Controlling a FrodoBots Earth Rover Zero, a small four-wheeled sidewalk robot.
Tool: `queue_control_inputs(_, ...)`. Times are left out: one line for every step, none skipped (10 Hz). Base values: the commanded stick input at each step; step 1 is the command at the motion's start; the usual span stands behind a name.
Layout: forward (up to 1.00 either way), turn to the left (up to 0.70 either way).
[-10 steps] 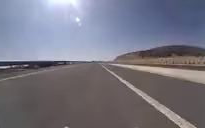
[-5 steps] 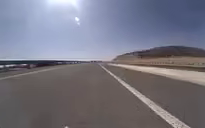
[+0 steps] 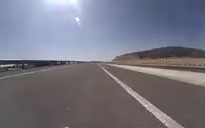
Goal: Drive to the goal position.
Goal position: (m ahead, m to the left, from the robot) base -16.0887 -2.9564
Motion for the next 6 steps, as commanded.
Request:
queue_control_inputs(1.00,0.27)
queue_control_inputs(1.00,0.00)
queue_control_inputs(1.00,0.00)
queue_control_inputs(1.00,0.00)
queue_control_inputs(1.00,0.00)
queue_control_inputs(1.00,0.00)
